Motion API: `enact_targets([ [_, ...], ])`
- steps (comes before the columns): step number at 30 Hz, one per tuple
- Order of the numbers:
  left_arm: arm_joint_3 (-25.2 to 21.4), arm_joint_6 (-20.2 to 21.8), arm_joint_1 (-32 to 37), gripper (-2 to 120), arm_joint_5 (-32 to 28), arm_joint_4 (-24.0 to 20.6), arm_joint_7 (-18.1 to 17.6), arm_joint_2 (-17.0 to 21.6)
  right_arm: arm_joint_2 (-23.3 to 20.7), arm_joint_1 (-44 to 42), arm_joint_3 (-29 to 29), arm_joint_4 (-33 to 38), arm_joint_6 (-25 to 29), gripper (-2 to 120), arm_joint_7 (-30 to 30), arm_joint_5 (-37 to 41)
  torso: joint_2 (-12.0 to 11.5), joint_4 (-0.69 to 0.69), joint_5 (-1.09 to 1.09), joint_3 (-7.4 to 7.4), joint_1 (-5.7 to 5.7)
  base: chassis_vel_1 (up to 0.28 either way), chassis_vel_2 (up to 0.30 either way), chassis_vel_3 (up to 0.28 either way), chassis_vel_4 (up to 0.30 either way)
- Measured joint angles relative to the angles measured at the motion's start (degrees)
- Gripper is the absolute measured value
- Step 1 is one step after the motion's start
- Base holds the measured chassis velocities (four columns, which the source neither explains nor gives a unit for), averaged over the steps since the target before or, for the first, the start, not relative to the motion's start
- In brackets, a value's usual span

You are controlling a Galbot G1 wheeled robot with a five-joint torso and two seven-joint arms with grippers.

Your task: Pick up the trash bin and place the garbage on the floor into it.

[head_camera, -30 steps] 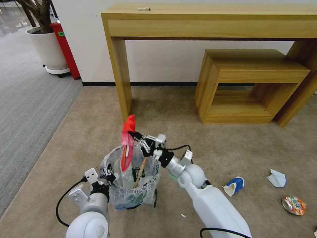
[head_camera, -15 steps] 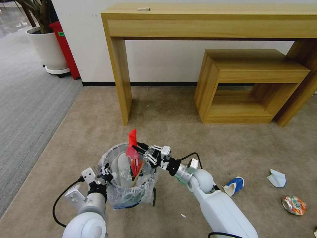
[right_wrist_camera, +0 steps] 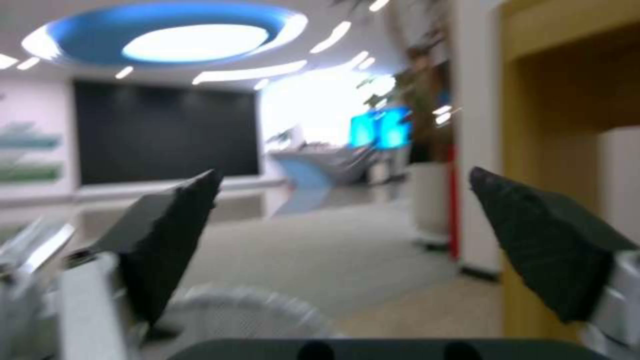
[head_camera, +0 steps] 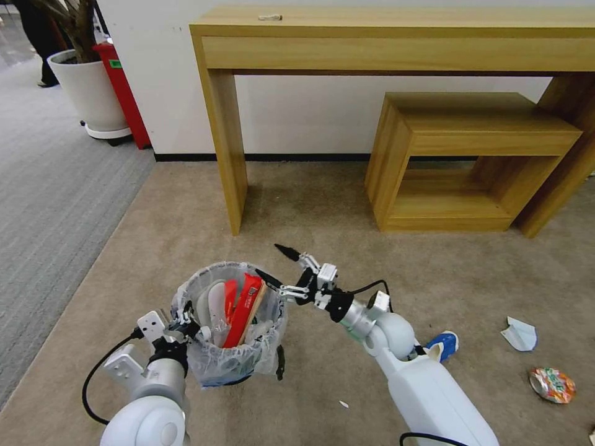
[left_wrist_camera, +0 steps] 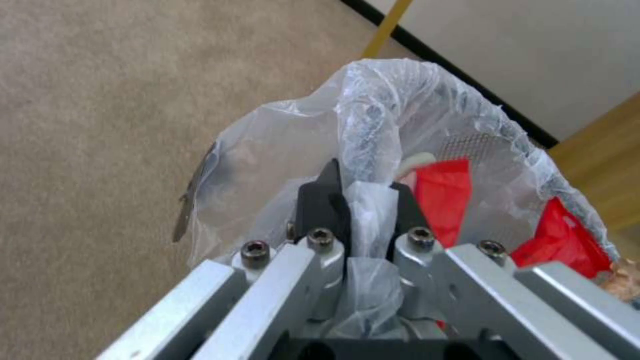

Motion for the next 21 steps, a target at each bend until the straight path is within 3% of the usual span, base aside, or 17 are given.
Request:
enact_targets([
  [3,-1.13,0.36,-0.38,3,-1.18,-0.21,-0.18,0.4,-0.05,-1.02,1.98,2.9,-0.46,100,6.47,0.87,0.0,0.0,0.0,0.0,0.0,0.0,0.0,0.0,0.0],
  [5,-2.77,1.23,-0.82,3,-3.18,-0.75,-1.1,0.98,0.34,-2.88,6.71,6.44,-2.07,100,17.73,-1.72,0.0,0.02,0.0,0.0,0.0,0.0,0.0,0.0,0.0],
  [6,-2.77,1.23,-0.82,3,-3.18,-0.75,-1.1,0.98,0.34,-2.88,6.71,6.44,-2.07,100,17.73,-1.72,0.0,0.02,0.0,0.0,0.0,0.0,0.0,0.0,0.0],
  [9,-3.8,1.68,-1.04,3,-4.28,-1.26,-1.7,1.5,1.96,-7.48,15.69,9.55,-3.74,100,27.74,-9.29,0.0,0.0,0.0,0.0,0.0,0.0,0.0,0.0,0.0],
  [14,-3.93,1.66,-0.87,3,-3.89,-1.64,-2.17,1.7,3.26,-16.84,24.0,14.19,-2.86,100,31.41,-11.7,0.0,-0.02,0.02,0.0,0.0,0.0,0.0,0.0,0.0],
  [21,-3.93,-0.49,-0.19,3,-1.86,-2.03,-2.59,2.0,4.11,-24.13,30.5,19.37,-1.42,100,34.47,-14.72,0.0,-0.01,0.0,-0.01,0.0,0.0,0.0,0.0,0.0],
])
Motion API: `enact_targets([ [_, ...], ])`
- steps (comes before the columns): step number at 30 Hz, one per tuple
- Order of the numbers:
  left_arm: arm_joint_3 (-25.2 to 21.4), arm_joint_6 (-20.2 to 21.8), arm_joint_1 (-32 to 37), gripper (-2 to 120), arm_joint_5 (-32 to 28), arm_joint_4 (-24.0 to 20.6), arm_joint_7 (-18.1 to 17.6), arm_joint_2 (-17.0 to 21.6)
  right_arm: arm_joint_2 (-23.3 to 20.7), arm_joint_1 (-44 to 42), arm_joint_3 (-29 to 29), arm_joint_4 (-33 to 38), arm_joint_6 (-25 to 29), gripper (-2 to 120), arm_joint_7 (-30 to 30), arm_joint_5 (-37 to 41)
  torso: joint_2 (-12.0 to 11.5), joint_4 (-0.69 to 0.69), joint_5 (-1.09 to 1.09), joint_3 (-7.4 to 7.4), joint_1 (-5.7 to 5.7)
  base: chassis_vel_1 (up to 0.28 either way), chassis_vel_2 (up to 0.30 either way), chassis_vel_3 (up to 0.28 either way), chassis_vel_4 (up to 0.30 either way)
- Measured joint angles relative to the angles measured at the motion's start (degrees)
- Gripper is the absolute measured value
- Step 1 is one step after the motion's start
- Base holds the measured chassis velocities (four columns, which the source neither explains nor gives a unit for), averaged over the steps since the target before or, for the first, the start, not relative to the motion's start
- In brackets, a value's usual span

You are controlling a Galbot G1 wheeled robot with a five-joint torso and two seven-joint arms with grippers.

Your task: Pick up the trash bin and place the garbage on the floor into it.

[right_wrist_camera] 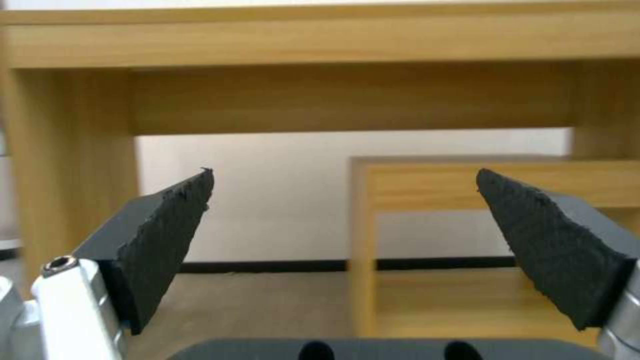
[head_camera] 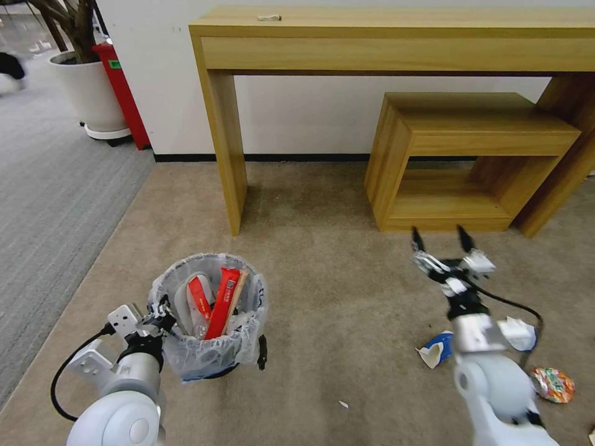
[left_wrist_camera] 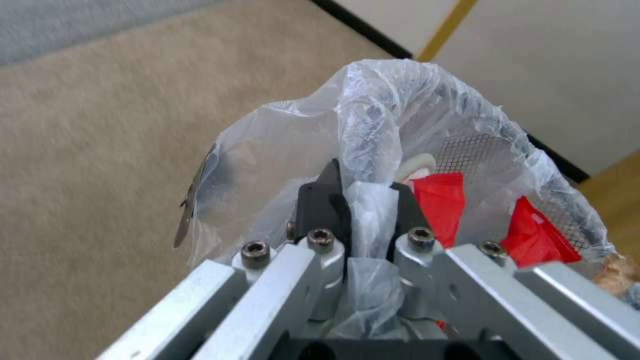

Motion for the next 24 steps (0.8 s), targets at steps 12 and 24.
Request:
enact_targets([
  [12,-0.46,-4.65,0.77,3,4.57,-0.1,0.13,0.77,0.19,-0.17,5.5,0.3,2.49,100,-0.72,-5.13,0.0,0.01,0.0,0.0,0.0,0.0,0.0,0.0,0.0],
  [24,-0.24,-5.89,1.38,3,5.4,-0.74,1.71,0.37,0.49,-0.27,8.07,-0.78,5.0,100,-5.0,-5.18,0.0,0.01,0.0,0.01,0.0,0.0,0.0,0.0,0.0],
])
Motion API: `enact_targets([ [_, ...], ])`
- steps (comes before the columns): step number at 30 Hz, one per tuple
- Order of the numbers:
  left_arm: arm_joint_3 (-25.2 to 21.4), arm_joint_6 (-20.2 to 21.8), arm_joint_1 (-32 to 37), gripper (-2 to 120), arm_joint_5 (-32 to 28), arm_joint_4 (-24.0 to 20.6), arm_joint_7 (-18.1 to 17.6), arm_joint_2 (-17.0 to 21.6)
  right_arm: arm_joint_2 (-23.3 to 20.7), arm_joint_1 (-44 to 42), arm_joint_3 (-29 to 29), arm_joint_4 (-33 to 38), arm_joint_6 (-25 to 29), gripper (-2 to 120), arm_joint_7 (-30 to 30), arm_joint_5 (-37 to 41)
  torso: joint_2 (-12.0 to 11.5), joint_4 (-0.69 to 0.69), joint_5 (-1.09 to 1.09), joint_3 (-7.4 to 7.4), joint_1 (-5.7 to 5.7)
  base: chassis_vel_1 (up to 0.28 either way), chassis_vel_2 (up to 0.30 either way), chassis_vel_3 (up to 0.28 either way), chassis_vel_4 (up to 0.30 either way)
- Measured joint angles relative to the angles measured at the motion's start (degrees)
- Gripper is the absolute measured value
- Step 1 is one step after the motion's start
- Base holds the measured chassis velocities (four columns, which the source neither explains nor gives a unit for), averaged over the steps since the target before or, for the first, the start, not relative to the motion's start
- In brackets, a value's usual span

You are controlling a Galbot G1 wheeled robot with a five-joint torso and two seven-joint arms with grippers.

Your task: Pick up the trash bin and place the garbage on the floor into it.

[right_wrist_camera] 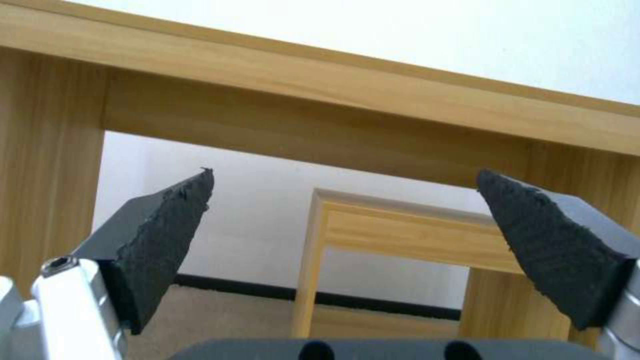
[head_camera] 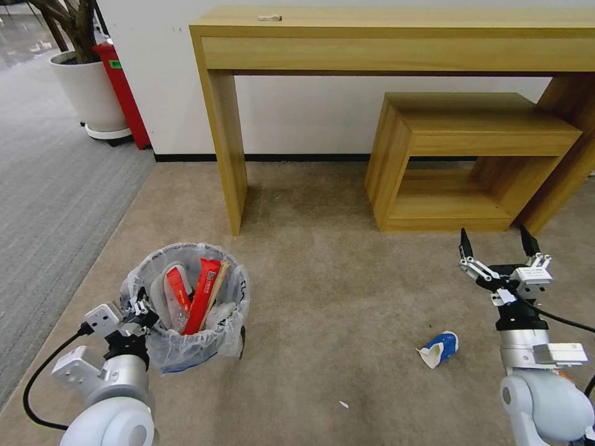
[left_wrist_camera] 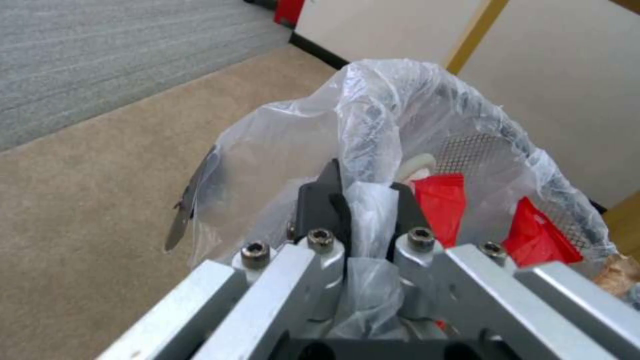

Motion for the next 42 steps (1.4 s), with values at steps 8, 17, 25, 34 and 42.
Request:
enact_targets([
  [8,0.23,-0.56,0.0,3,1.06,0.3,1.06,-0.28,-0.41,0.22,-0.6,0.1,-0.79,100,1.75,1.26,0.0,0.0,0.0,0.0,0.0,0.0,0.0,0.0,0.0],
  [17,-0.17,-0.81,-0.02,3,1.5,0.83,1.4,-0.48,-0.28,1.67,-2.26,-1.34,-1.51,100,2.41,1.46,0.0,0.01,0.0,0.0,0.0,-0.063,-0.061,-0.071,-0.064],
  [25,-0.48,-1.15,-0.46,3,1.29,1.48,1.86,-0.39,-0.13,1.98,-2.68,-2.98,-0.91,100,1.57,1.0,0.0,0.0,0.0,0.0,0.0,-0.118,-0.104,-0.109,-0.108],
  [34,-0.05,-1.66,-0.89,3,1.36,2.25,2.36,-0.44,-0.24,1.73,-2.3,-3.6,0.02,100,0.89,1.17,0.0,-0.01,0.0,0.0,0.0,-0.125,-0.129,-0.126,-0.113],
  [42,-0.54,-2.06,-0.89,3,1.14,2.73,2.64,0.08,0.05,2.04,-2.62,-3.9,0.19,100,0.66,1.13,0.0,0.0,0.0,0.0,0.0,-0.122,-0.127,-0.122,-0.126],
])
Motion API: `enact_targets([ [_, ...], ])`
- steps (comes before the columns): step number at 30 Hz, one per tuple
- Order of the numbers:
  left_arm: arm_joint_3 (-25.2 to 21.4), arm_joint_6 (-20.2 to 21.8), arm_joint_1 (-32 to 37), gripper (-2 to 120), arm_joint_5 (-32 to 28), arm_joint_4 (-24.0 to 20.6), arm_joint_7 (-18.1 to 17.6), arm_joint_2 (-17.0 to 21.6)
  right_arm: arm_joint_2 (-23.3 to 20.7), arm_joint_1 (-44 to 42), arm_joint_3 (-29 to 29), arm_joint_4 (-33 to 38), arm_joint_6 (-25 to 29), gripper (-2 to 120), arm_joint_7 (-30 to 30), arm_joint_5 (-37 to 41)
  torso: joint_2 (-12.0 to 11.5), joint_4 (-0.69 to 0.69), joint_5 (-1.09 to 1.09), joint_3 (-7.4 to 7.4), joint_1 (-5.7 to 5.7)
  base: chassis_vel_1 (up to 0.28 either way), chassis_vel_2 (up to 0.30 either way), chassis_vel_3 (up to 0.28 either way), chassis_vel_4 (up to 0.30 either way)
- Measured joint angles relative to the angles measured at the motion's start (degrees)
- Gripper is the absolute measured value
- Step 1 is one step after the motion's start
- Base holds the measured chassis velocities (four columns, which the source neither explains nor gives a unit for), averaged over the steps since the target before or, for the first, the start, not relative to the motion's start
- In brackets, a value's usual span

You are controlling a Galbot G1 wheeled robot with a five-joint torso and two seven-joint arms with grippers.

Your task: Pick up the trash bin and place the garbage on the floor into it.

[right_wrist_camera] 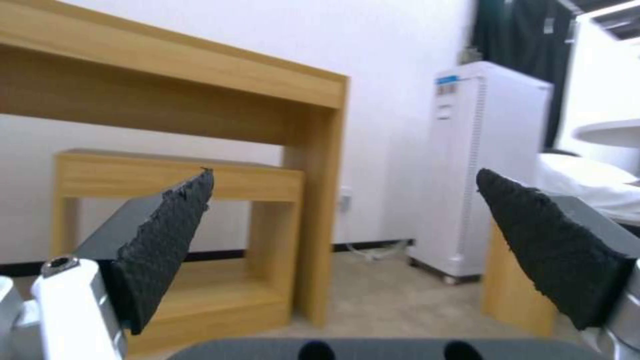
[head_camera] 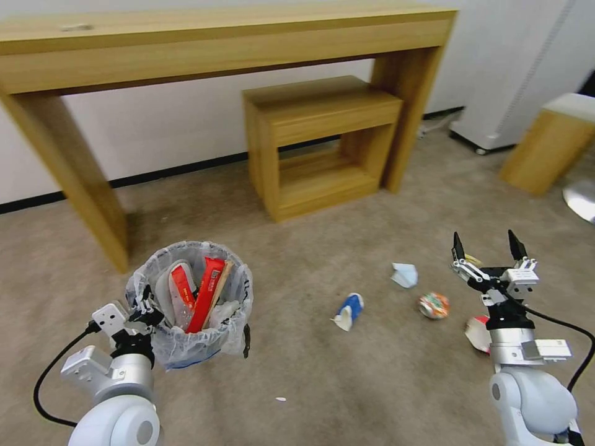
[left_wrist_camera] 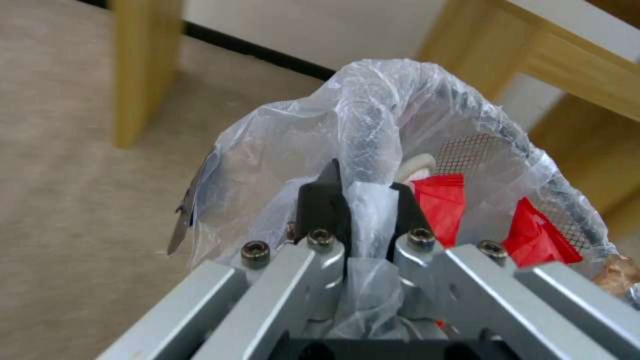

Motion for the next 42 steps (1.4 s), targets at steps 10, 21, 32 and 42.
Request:
enact_targets([
  [10,-0.42,-0.68,0.14,3,-0.57,0.09,0.08,0.43,0.16,-0.1,-0.02,-0.15,0.42,100,-0.12,0.15,0.0,-0.02,0.0,0.0,0.0,-0.115,-0.11,-0.102,-0.113],
  [21,-0.58,-0.69,0.37,3,-0.82,-0.14,0.02,0.66,0.2,-0.09,0.16,-0.62,1.63,100,-0.87,0.39,0.0,0.01,0.0,0.0,0.0,0.0,0.0,0.0,0.0],
  [32,-1.27,-0.68,0.11,3,-0.83,-0.14,0.2,0.68,0.75,0.28,0.26,-1.85,2.32,100,-2.05,0.64,0.0,0.01,0.0,0.0,0.0,0.0,0.0,0.0,0.0],
  [42,-1.4,-0.69,0.19,3,-0.45,-0.43,0.81,0.53,0.82,0.29,-0.03,-2.55,2.83,100,-2.18,1.65,0.0,-0.01,0.0,-0.01,0.0,-0.021,0.015,0.02,-0.023],
])
